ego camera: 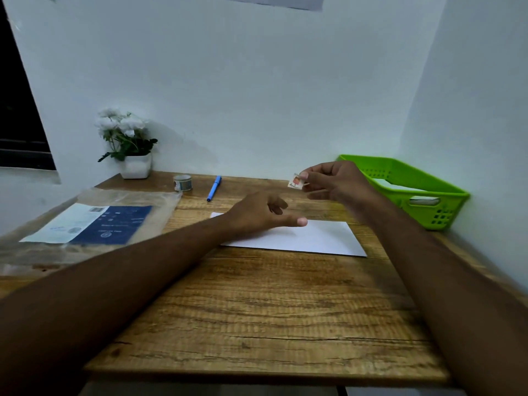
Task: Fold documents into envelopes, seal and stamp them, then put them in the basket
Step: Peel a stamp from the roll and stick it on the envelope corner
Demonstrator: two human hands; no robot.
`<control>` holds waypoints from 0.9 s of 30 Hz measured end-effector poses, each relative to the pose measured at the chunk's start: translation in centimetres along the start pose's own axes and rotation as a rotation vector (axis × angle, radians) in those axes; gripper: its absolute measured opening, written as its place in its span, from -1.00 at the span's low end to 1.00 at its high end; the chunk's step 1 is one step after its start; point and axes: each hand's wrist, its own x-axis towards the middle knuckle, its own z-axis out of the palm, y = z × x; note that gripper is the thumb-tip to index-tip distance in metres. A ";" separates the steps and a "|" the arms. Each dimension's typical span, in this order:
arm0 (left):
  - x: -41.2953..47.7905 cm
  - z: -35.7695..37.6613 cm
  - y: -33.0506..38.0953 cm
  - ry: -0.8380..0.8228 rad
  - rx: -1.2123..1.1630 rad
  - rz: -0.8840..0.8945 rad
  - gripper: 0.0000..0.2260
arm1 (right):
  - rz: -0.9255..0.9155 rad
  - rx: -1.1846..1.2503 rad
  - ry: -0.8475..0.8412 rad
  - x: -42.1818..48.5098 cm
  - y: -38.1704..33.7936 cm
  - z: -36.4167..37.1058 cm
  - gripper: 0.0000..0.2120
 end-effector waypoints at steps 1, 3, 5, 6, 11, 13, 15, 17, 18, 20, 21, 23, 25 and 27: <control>0.0 0.3 0.1 0.011 0.009 -0.015 -0.21 | 0.005 -0.002 -0.006 0.0 0.0 -0.1 -0.80; 0.1 0.8 0.4 0.011 0.084 -0.025 -0.20 | 0.011 -0.003 -0.014 -0.1 -0.1 -0.1 -0.78; 0.2 1.1 0.4 -0.012 0.162 -0.027 -0.23 | 0.013 -0.009 -0.022 -0.1 -0.2 -0.1 -0.77; 0.2 1.0 0.4 -0.029 0.167 -0.031 -0.22 | 0.010 -0.015 -0.028 -0.2 -0.3 -0.1 -0.77; 0.2 0.2 0.5 -0.090 0.086 -0.040 -0.33 | -0.005 -0.048 -0.058 -0.4 -0.7 -0.1 -0.78; 0.3 -0.4 0.5 -0.124 0.035 -0.032 -0.51 | -0.004 -0.064 -0.076 -0.4 -0.7 -0.2 -0.80; 0.4 -0.9 0.4 -0.126 0.004 -0.051 -0.66 | 0.010 -0.078 -0.096 -0.5 -0.7 -0.5 -0.82; 0.4 -1.3 0.2 -0.091 -0.010 -0.068 -0.74 | 0.027 -0.093 -0.127 -0.5 -0.8 -0.8 -0.82; 0.4 -1.5 0.1 -0.083 -0.013 -0.073 -0.76 | 0.032 -0.108 -0.142 -0.6 -0.9 -1.1 -0.82; 0.6 -1.9 0.0 -0.084 -0.021 -0.082 -0.82 | 0.033 -0.141 -0.159 -0.7 -0.9 -1.6 -0.82; 0.6 -2.3 0.1 -0.081 -0.027 -0.083 -0.84 | 0.029 -0.155 -0.159 -0.7 -0.9 -1.8 -0.83; 0.8 -3.1 0.2 -0.075 -0.043 -0.070 -0.83 | 0.020 -0.172 -0.153 -0.7 -0.9 -2.0 -0.86; 0.7 -4.0 0.1 -0.087 -0.057 -0.059 -0.80 | 0.016 -0.178 -0.148 -0.7 -0.9 -2.1 -0.89; 0.5 -5.0 -0.1 -0.112 -0.070 -0.042 -0.79 | 0.020 -0.183 -0.147 -0.6 -0.8 -2.1 -0.90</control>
